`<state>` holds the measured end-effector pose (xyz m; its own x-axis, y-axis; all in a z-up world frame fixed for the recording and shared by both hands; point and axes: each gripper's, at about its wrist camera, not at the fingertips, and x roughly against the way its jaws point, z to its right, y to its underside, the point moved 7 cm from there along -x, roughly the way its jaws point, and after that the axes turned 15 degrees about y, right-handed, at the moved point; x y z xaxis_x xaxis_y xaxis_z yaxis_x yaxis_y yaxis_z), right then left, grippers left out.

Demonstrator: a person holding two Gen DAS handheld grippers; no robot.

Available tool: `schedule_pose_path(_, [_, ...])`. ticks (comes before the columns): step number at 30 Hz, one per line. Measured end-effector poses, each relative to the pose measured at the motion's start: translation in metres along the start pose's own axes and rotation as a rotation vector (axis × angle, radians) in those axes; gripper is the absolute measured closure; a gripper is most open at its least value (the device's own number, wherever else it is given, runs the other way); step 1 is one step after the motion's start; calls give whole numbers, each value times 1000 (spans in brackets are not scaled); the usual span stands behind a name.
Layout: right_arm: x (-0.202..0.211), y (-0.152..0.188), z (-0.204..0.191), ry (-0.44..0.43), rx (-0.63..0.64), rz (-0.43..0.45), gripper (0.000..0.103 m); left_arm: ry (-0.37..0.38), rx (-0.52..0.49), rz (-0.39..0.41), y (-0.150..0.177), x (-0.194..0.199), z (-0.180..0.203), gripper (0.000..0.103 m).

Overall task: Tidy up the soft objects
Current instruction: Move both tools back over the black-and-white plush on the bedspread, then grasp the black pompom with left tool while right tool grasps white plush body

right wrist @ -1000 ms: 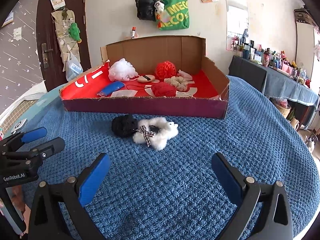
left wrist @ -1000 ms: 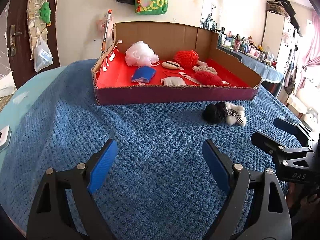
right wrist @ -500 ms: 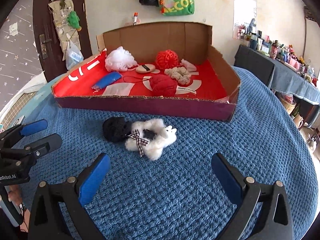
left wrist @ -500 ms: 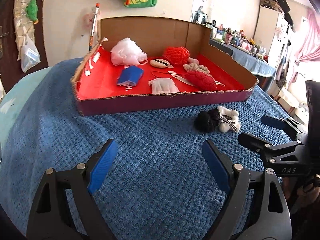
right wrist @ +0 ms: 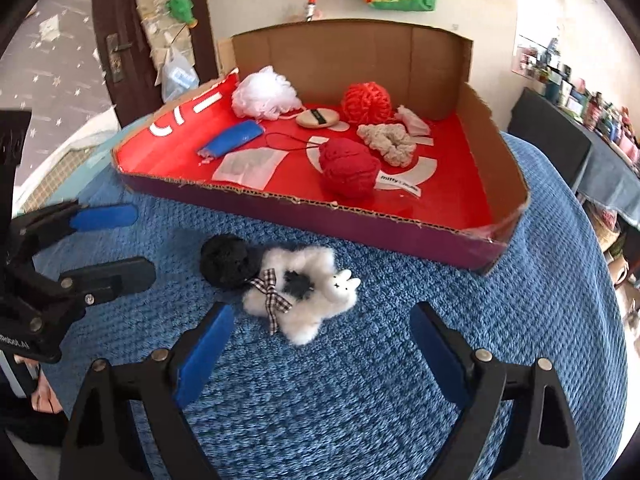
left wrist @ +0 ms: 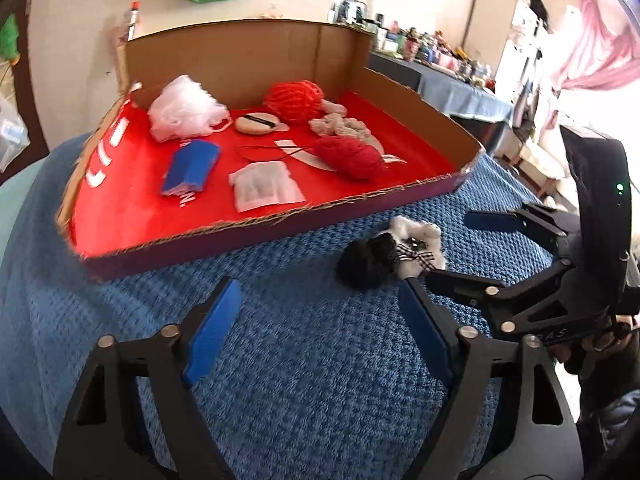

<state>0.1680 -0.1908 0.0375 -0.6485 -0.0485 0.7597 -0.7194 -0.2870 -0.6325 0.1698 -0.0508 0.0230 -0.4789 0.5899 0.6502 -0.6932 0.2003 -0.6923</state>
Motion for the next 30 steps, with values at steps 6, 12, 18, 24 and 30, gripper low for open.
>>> schedule_pose_path(6, [-9,0,-2,-30,66,-19,17,67,-16,-50,-4,-16,8,34])
schedule_pose_path(12, [-14,-2,-6,-67,101,-17,17,124,-11,-102,-8,-38,12,46])
schedule_pose_path(18, [-20,-4,-12,-138,125,-6,39,173,-2,-143,-8,-56,13,70])
schedule_pose_path(24, [-10,-6,-9,-148,104,35,60,152,-26,-118,-10,-47,15,73])
schedule_pose_path(30, [11,-11,-7,-130,51,86,62,86,-55,-70,-9,-23,14,73])
